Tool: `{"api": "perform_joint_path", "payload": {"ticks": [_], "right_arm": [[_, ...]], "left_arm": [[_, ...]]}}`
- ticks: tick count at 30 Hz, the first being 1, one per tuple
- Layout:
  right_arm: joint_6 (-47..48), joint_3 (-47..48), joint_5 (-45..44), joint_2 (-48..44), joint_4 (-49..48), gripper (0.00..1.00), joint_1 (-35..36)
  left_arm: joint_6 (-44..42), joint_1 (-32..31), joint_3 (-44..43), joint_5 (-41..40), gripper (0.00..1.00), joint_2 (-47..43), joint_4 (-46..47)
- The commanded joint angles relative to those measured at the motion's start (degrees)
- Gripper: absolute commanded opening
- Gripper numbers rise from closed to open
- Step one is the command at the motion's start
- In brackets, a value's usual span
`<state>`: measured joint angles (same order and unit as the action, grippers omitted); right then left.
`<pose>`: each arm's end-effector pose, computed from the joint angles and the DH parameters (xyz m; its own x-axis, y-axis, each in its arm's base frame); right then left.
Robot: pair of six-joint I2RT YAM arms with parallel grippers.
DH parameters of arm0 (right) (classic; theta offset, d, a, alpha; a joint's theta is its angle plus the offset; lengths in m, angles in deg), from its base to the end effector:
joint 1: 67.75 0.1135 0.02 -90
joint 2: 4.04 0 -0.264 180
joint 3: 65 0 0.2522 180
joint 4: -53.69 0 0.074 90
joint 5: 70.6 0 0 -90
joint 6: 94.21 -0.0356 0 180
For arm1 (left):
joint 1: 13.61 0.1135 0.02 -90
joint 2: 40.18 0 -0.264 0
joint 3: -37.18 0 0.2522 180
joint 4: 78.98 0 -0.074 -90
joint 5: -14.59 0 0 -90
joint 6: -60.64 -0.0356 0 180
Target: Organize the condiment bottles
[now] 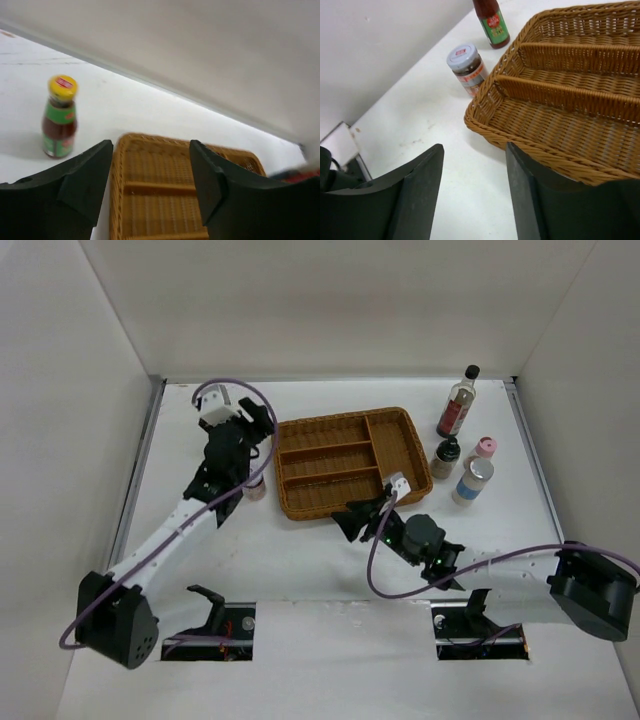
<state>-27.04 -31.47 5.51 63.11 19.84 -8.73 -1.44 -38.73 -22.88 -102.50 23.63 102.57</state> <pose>0.1288 0.1980 0.2176 -0.2731 0.2769 -0.9213 -0.6540 0.6489 0.3889 0.2430 -0.0960 0.3298 -0.0148 -0.4535 -0.8911 -0.0464 0.8906 -0.4524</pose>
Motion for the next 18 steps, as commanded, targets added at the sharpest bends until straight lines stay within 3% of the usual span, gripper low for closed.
{"api": "perform_joint_path", "payload": {"ticks": [1,2,4,18], "right_arm": [[-0.3,2.6,-1.1,0.9,-1.4,0.65,-0.2],[-0.3,2.6,-1.1,1.0,-1.1,0.69,-0.3],[-0.3,2.6,-1.1,1.7,-1.3,0.73,-0.9],[-0.8,4.3,0.4,5.7,-0.5,0.78,-1.3]], "left_arm": [[-0.8,4.0,-6.0,-4.5,0.73,5.3,-6.6],[-0.9,4.9,-7.0,-4.6,0.80,7.0,-6.8],[-1.3,7.4,-9.1,-4.7,0.83,10.4,-7.6],[-6.8,13.9,-19.3,-3.8,0.76,24.2,-8.5]]}}
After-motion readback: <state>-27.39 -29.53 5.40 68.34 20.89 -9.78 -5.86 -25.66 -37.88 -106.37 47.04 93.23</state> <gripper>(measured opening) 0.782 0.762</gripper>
